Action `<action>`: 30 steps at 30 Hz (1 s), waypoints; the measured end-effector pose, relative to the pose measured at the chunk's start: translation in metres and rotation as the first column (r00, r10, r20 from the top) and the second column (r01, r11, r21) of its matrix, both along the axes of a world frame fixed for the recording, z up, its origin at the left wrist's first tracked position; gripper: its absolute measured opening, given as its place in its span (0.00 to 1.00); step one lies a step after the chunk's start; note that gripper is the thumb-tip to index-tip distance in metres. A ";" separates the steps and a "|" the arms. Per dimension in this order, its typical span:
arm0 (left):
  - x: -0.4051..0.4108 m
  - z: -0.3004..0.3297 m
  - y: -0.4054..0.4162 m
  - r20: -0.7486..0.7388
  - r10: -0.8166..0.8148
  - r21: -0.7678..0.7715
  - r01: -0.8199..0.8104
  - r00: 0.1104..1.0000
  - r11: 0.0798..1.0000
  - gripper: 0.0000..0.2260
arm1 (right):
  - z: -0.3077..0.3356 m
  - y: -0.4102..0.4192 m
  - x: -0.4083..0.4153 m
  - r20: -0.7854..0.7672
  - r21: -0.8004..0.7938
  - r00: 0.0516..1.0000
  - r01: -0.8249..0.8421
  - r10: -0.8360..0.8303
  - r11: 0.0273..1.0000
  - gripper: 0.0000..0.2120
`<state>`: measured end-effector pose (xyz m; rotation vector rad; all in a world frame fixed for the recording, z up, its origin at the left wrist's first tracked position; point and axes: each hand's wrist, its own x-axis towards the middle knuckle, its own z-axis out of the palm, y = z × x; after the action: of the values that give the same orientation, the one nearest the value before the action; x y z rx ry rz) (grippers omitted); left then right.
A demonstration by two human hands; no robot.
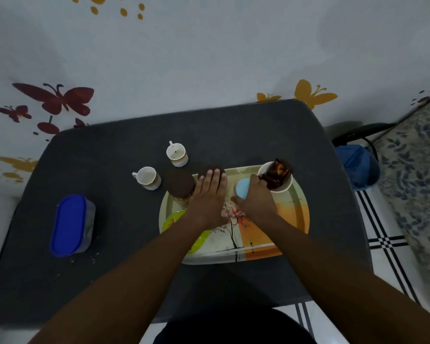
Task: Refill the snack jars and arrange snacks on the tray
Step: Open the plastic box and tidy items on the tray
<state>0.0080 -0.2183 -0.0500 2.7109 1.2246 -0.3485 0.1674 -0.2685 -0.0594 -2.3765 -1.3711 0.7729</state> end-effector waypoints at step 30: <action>-0.005 0.014 0.012 0.024 -0.030 -0.102 0.032 0.999 0.994 0.49 | 0.032 0.002 -0.011 0.477 -0.150 0.778 -0.386 0.409 0.910 0.28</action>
<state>0.0032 -0.2064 -0.0357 2.6419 1.1275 -0.3732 0.1567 -0.2665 -0.0277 -2.4507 -2.1386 0.2646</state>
